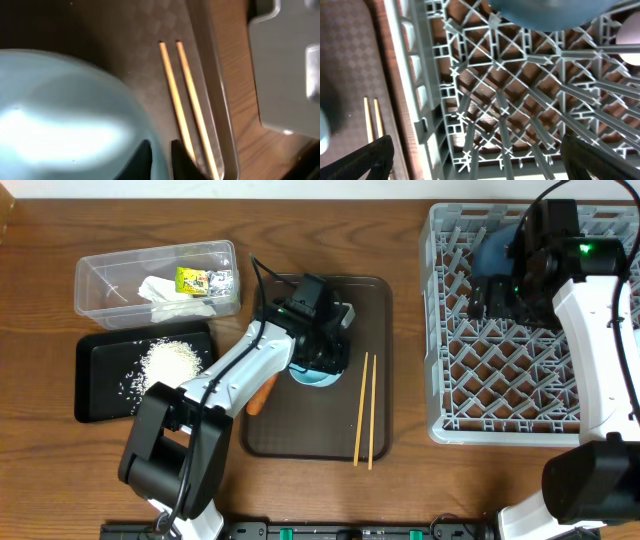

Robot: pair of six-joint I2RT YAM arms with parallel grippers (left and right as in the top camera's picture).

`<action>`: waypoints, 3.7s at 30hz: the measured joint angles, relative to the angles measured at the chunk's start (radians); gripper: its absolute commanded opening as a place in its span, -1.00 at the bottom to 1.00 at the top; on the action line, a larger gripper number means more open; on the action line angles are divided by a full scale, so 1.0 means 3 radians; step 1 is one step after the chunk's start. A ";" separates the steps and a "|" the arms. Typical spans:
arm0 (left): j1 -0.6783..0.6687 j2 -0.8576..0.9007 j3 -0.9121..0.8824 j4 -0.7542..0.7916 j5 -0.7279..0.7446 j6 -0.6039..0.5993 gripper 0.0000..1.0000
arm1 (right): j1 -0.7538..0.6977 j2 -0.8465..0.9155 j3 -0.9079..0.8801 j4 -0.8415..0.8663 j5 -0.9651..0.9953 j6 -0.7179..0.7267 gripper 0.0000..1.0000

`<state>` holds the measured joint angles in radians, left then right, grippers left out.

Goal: Sort waste into correct bins and load items into the dishwasher rack

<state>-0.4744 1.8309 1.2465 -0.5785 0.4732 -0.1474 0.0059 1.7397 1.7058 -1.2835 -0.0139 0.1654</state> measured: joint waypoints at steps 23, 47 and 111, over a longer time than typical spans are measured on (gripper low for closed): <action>0.2070 -0.1530 0.0013 -0.1175 -0.0351 -0.0046 0.29 | 0.1249 0.0161 -0.0003 0.1094 -0.0590 -0.0342 0.88; 0.2323 -0.1506 0.0011 -0.1253 -0.0379 -0.0045 0.29 | 0.1928 0.1556 -0.0005 0.1185 -0.0225 -0.0074 -0.98; 0.2323 -0.1504 0.0011 -0.1270 -0.0380 -0.0045 0.31 | 0.0951 0.0299 0.0027 0.1539 0.0145 -0.0313 -0.68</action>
<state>0.2226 1.3796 1.2499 -0.9596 0.3592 -0.1608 0.2913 1.8294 1.7138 -0.8219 0.0296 0.0715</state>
